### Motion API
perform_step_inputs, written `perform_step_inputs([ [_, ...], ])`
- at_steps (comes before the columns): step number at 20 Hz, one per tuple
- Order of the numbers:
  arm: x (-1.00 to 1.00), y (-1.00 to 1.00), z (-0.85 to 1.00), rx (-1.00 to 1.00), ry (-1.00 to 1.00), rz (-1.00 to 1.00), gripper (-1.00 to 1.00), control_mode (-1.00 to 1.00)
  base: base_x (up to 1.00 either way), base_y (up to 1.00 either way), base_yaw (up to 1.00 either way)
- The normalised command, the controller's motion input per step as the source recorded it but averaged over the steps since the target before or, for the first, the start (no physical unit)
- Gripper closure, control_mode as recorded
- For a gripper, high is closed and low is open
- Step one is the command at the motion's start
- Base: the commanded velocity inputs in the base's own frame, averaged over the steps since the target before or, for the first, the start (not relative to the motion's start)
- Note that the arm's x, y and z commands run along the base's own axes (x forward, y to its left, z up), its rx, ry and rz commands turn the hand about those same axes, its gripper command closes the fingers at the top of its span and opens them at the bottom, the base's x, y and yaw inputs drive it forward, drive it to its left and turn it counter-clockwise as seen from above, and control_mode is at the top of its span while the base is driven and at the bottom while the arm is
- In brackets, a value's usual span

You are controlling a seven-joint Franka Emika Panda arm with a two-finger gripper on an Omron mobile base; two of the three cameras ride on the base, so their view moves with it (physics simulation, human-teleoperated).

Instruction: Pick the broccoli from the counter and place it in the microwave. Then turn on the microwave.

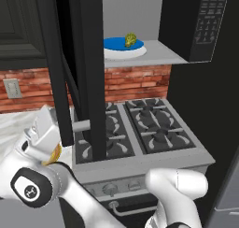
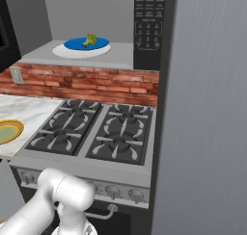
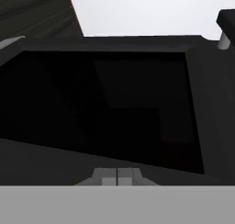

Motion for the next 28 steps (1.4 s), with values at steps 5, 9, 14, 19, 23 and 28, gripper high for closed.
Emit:
perform_step_inputs([
  [5, 0.0, -0.36, 0.01, -0.05, 0.0, 0.0, 1.0, -1.0, 0.0, 0.0, 0.0],
  [9, -0.08, -0.48, 0.0, -0.02, 0.0, 0.0, 1.0, -1.0, 0.0, 0.0, 0.0],
  [14, -0.13, -0.45, 0.1, 0.0, 0.0, 0.0, 1.0, -1.0, 0.0, 0.0, 0.0],
  [19, -0.23, -0.37, 0.24, 0.0, 0.0, 0.0, 1.0, -1.0, 0.0, 0.0, 0.0],
  [23, -0.18, -0.4, 0.28, 0.0, 0.0, 0.0, 1.0, -1.0, 0.0, 0.0, 0.0],
  [28, -0.04, -0.5, 0.28, 0.0, 0.03, 0.0, 1.0, -1.0, 0.0, 0.0, 0.0],
])
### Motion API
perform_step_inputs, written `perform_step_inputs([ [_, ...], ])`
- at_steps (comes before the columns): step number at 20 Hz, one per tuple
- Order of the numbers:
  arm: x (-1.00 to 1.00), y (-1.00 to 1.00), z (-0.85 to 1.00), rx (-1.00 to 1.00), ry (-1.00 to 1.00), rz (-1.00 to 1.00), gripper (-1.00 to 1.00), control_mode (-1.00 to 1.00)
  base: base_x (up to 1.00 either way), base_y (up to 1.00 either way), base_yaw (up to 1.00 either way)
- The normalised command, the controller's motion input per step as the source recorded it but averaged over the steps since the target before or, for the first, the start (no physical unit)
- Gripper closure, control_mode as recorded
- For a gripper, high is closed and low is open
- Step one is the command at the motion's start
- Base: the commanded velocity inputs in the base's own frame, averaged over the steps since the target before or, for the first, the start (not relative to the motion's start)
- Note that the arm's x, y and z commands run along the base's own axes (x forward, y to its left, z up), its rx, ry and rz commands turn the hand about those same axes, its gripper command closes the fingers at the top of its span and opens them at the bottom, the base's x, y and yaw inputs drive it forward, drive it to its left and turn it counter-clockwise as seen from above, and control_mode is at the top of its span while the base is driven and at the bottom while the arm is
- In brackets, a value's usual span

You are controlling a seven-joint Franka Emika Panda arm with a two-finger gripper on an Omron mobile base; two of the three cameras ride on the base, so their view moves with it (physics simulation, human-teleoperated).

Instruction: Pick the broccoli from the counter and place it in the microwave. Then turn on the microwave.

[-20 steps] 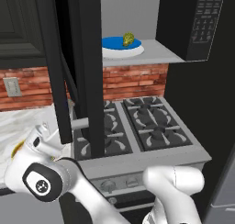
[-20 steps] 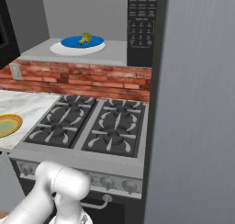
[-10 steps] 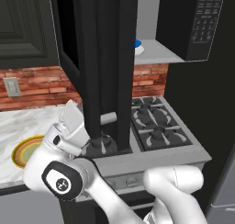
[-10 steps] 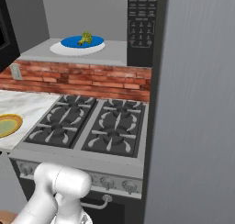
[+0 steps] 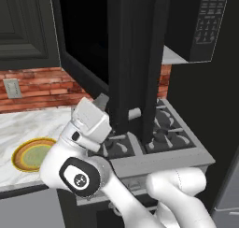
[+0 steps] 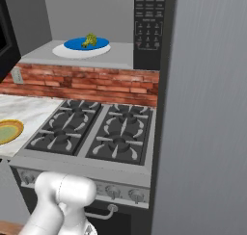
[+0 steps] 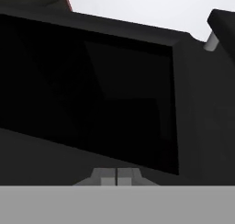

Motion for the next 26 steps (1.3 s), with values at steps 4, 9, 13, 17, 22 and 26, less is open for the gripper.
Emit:
perform_step_inputs([
  [4, 0.0, -0.61, 0.37, 0.0, 0.1, 0.0, 1.0, -1.0, 0.0, 0.0, 0.0],
  [9, 0.0, -0.61, 0.4, 0.02, 0.11, 0.03, 1.0, -1.0, 0.0, 0.0, 0.0],
  [13, 0.0, -0.59, 0.3, 0.02, 0.13, 0.05, 1.0, -1.0, 0.0, 0.0, 0.0],
  [17, 0.0, -0.55, 0.16, 0.04, 0.17, 0.11, 1.0, -1.0, 0.0, 0.0, 0.0],
  [22, 0.09, -0.5, 0.08, 0.1, 0.21, 0.23, 1.0, -1.0, 0.0, 0.0, 0.0],
  [26, 0.28, -0.4, 0.07, 0.16, 0.19, 0.34, 1.0, -1.0, 0.0, 0.0, 0.0],
])
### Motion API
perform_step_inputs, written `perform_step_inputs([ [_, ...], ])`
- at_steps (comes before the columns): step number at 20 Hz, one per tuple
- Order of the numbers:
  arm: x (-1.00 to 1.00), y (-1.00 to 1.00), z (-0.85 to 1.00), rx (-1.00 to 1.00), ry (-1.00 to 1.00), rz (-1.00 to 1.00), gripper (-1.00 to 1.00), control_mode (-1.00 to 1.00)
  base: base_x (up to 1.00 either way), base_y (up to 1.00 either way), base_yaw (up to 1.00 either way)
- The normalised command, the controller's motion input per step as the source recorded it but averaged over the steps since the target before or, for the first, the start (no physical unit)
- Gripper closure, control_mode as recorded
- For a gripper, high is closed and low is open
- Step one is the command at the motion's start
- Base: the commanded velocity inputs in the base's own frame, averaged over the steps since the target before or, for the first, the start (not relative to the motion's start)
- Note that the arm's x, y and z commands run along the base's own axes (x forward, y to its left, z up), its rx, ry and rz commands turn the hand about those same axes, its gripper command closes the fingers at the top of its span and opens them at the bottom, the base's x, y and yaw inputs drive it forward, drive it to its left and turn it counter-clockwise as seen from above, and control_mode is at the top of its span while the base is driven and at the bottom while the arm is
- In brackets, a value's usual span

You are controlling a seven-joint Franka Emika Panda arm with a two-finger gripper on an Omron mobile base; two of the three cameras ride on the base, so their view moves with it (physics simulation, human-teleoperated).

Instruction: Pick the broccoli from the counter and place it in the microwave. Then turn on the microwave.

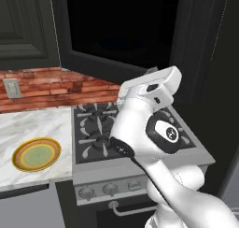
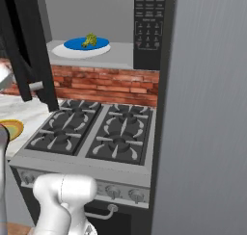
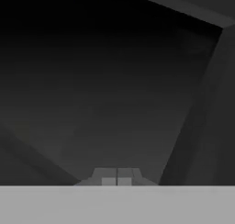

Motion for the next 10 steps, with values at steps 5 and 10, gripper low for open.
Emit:
perform_step_inputs([
  [5, 0.28, -0.32, 0.06, 0.15, 0.16, 0.39, 1.0, -1.0, 0.0, 0.0, 0.0],
  [10, 0.23, -0.28, 0.05, 0.14, 0.16, 0.41, 1.0, -1.0, 0.0, 0.0, 0.0],
])
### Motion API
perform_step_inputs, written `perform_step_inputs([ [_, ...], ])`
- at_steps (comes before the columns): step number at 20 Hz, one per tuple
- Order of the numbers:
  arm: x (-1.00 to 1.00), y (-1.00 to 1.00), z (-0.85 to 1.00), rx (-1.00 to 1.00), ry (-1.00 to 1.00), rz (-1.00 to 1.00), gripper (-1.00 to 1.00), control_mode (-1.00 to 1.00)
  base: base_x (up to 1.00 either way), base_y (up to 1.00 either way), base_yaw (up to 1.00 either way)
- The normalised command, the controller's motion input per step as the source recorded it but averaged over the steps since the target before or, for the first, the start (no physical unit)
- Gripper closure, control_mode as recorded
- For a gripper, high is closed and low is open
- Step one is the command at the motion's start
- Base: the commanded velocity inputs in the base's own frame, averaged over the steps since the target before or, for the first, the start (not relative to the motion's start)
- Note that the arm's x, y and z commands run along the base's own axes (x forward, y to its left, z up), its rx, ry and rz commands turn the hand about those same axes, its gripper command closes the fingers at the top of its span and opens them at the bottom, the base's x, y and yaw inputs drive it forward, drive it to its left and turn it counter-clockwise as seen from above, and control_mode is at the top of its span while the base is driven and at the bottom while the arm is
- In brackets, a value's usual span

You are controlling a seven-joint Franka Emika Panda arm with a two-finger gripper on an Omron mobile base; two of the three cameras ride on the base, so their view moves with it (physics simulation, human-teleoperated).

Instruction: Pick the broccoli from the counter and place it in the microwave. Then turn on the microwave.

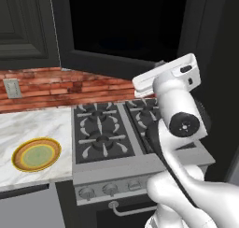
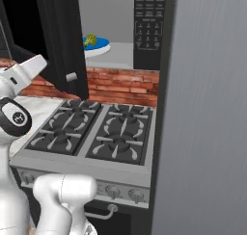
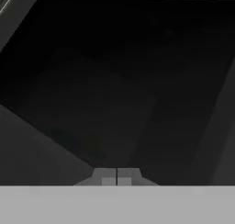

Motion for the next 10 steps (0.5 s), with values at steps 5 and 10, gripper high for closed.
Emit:
perform_step_inputs([
  [5, 0.24, -0.11, 0.05, 0.12, 0.16, 0.41, 1.0, -1.0, 0.0, 0.0, 0.0],
  [10, 0.2, 0.0, 0.14, 0.07, 0.18, 0.27, 1.0, -1.0, 0.0, 0.0, 0.0],
])
